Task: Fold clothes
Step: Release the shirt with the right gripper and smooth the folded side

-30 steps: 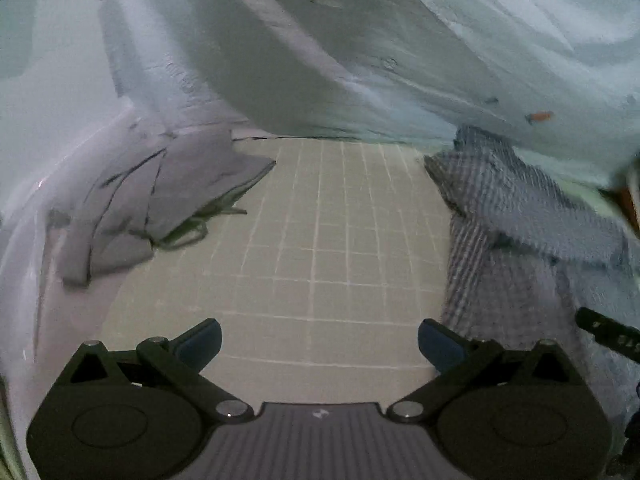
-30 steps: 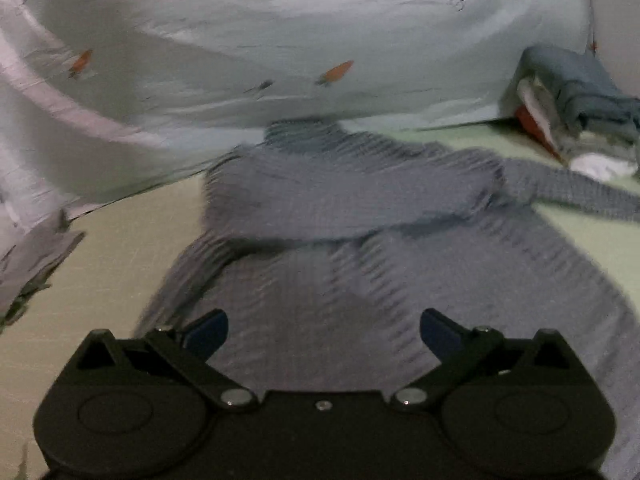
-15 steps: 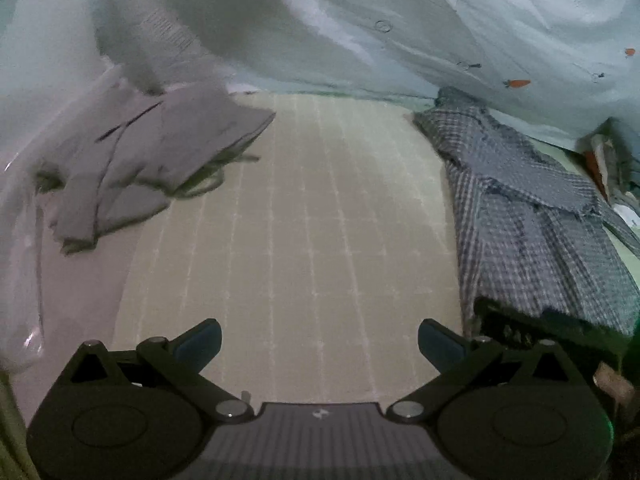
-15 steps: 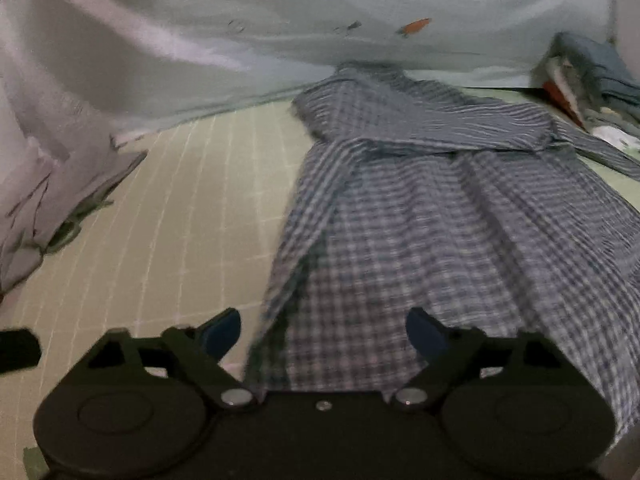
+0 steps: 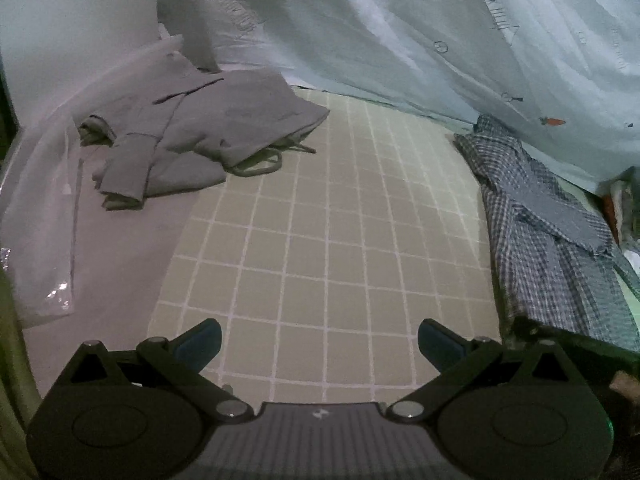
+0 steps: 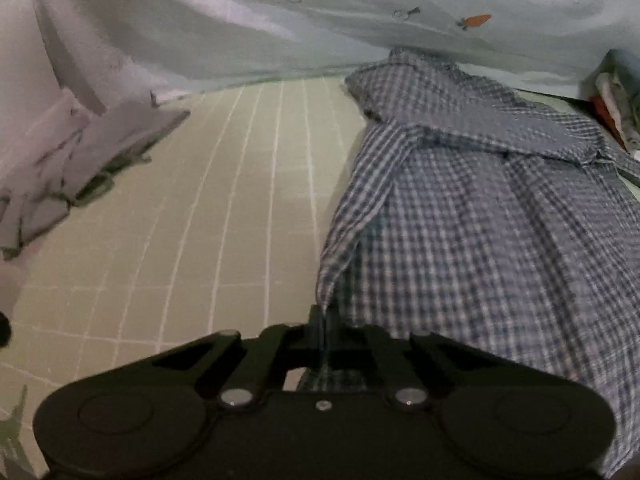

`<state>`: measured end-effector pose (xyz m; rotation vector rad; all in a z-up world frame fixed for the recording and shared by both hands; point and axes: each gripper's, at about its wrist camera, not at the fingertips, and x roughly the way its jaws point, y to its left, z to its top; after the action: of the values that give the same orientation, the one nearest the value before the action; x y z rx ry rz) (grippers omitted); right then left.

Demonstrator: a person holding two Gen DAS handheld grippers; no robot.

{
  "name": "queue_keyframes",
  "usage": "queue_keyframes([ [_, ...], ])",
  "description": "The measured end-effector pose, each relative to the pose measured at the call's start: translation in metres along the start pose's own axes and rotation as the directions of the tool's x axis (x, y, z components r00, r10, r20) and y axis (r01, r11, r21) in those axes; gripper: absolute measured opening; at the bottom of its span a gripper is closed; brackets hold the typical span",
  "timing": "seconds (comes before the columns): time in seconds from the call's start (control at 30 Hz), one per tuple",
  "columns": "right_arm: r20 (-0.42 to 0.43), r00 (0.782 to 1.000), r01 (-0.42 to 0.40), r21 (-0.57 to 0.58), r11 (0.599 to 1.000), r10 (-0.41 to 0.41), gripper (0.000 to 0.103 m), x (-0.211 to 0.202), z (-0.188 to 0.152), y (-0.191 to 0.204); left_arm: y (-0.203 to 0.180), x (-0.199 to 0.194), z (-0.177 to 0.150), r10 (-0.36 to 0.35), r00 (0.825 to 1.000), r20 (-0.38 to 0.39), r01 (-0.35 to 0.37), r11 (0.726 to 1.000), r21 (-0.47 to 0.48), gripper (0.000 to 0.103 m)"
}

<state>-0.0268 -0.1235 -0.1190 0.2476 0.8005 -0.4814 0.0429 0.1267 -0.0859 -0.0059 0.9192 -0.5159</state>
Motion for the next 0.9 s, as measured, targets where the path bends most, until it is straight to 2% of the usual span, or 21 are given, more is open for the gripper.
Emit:
queue_keyframes([
  [0.13,0.039,0.999,0.002,0.057,0.998,-0.004,0.001,-0.018,0.011,-0.033,-0.006,0.002,0.002,-0.018,1.000,0.004,0.018,1.000,-0.002,0.103],
  [0.23,0.068,0.997,0.025,0.123,0.992,-0.033,0.001,-0.031,0.016,-0.072,-0.012,0.003,0.003,-0.027,1.000,0.006,0.027,1.000,0.012,0.103],
  [0.33,0.084,0.992,0.077,0.163,0.984,-0.092,0.001,-0.036,0.016,-0.115,-0.018,0.004,0.004,-0.024,1.000,0.004,0.024,1.000,0.020,0.103],
  [0.47,0.046,0.984,0.156,0.219,0.963,-0.170,0.002,-0.024,0.012,-0.166,-0.025,0.009,0.004,-0.021,1.000,-0.011,0.021,1.000,0.019,0.103],
  [0.57,-0.032,0.976,0.217,0.209,0.953,-0.215,0.012,-0.006,0.006,-0.186,-0.034,0.012,0.002,-0.018,1.000,-0.019,0.019,0.999,0.036,0.103],
  [0.63,-0.061,0.981,0.193,0.260,0.946,-0.183,0.022,-0.005,0.000,-0.191,-0.042,0.013,0.002,-0.015,1.000,-0.021,0.016,0.999,0.044,0.103],
  [0.67,-0.058,0.984,0.180,0.274,0.945,-0.170,0.036,-0.007,-0.002,-0.190,-0.045,0.014,0.002,-0.014,1.000,-0.022,0.015,0.999,0.047,0.103],
  [0.7,-0.053,0.986,0.166,0.286,0.944,-0.158,0.042,-0.009,-0.004,-0.188,-0.049,0.015,0.002,-0.012,1.000,-0.023,0.013,0.999,0.051,0.103],
  [0.87,-0.096,0.986,0.158,0.289,0.944,-0.135,0.042,-0.005,-0.014,-0.185,-0.067,0.018,0.002,-0.005,1.000,-0.029,0.007,0.998,0.069,0.103],
  [0.9,-0.112,0.985,0.161,0.288,0.944,-0.134,0.040,-0.002,-0.015,-0.186,-0.071,0.019,0.002,-0.003,1.000,-0.030,0.006,0.997,0.073,0.103],
])
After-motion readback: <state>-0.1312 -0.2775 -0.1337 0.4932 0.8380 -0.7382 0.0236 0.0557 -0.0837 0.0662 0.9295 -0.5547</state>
